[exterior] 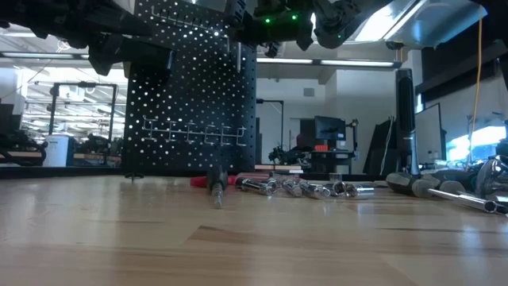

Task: Hang tools onto peg board
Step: Hang the red screwdriver onto the peg board

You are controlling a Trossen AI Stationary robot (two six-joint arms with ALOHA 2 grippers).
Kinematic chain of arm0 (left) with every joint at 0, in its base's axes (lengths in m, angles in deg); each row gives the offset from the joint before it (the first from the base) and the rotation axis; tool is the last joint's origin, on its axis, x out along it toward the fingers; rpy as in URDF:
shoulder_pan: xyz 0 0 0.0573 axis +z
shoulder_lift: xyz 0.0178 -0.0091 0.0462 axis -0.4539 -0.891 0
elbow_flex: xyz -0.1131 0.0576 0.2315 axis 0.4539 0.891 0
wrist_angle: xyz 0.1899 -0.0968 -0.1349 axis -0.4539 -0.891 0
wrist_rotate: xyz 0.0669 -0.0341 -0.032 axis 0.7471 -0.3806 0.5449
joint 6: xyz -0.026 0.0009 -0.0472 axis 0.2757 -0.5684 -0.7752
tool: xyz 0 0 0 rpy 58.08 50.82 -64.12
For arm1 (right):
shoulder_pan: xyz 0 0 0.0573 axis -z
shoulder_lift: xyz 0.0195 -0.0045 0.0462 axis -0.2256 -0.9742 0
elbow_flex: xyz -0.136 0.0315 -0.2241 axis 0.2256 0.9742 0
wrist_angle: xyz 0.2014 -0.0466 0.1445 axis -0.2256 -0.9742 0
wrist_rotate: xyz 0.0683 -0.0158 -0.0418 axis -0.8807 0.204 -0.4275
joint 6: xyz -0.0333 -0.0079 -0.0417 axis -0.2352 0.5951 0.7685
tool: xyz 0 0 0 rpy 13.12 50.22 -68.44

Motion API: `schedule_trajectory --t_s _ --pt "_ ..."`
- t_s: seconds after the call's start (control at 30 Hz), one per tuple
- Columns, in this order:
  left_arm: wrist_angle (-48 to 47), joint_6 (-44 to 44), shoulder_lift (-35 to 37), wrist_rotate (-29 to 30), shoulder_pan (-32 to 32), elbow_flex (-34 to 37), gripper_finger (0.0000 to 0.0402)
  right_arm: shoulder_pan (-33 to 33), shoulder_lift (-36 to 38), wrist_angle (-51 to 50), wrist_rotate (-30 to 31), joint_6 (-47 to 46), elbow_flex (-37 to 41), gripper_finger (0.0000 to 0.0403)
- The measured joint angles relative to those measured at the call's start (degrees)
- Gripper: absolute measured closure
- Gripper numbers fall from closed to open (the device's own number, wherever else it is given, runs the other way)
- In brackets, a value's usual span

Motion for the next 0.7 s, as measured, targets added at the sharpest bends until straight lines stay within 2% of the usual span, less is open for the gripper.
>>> schedule_trajectory --t_s 0.7 --pt "-0.02 -0.57 0.01 -0.02 0.0 -0.04 0.0192 0.91 -3.27 -1.79 2.5 0.11 -2.38 0.0382"
